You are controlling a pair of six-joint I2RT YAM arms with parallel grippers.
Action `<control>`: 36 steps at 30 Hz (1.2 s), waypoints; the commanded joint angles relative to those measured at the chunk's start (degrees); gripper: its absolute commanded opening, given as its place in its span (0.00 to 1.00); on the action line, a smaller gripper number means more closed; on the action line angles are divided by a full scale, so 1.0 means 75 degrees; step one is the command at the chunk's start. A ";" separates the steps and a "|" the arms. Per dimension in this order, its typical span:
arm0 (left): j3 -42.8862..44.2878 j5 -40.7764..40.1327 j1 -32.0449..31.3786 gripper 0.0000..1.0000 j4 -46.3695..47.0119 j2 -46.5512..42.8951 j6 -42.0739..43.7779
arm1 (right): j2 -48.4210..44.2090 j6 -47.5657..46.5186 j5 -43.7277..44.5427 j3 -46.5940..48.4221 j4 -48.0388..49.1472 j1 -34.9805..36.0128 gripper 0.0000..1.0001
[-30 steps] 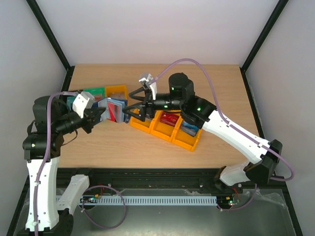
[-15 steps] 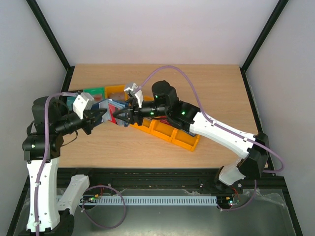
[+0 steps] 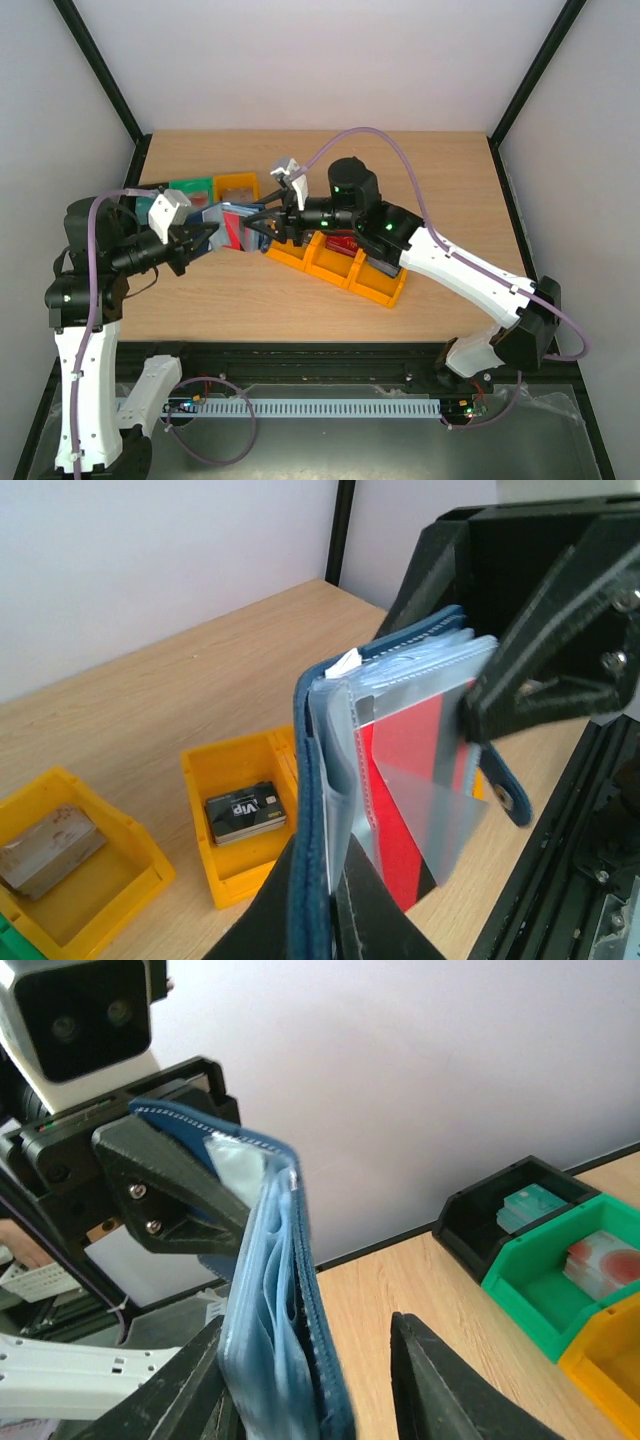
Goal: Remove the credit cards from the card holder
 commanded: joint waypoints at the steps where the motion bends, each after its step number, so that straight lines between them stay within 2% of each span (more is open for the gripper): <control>1: 0.0095 0.0389 0.0071 0.02 0.0037 -0.0103 -0.0104 | -0.0235 0.0009 -0.0063 -0.0094 0.0047 -0.0105 0.39; 8: 0.0102 0.0506 0.0127 0.02 0.0010 -0.0112 -0.0116 | -0.0163 -0.0038 -0.0360 -0.0127 0.0052 -0.0109 0.37; 13: 0.0106 0.0465 0.0130 0.02 0.0026 -0.0113 -0.0093 | -0.0419 -0.0611 -0.0368 -0.0119 -0.0566 -0.0203 0.44; 21: 0.0106 0.0529 0.0152 0.02 0.0033 -0.0122 -0.0089 | -0.0454 -0.1112 -0.0247 -0.0001 -0.1186 -0.0294 0.47; 30: 0.0118 0.0603 0.0154 0.02 0.0004 -0.0105 -0.0058 | -0.0385 -0.1550 0.0016 0.0241 -0.1716 -0.0291 0.58; 36: 0.0130 0.0641 0.0162 0.02 -0.0001 -0.0088 -0.0052 | -0.0378 -0.1574 0.0134 0.0269 -0.1726 -0.0290 0.61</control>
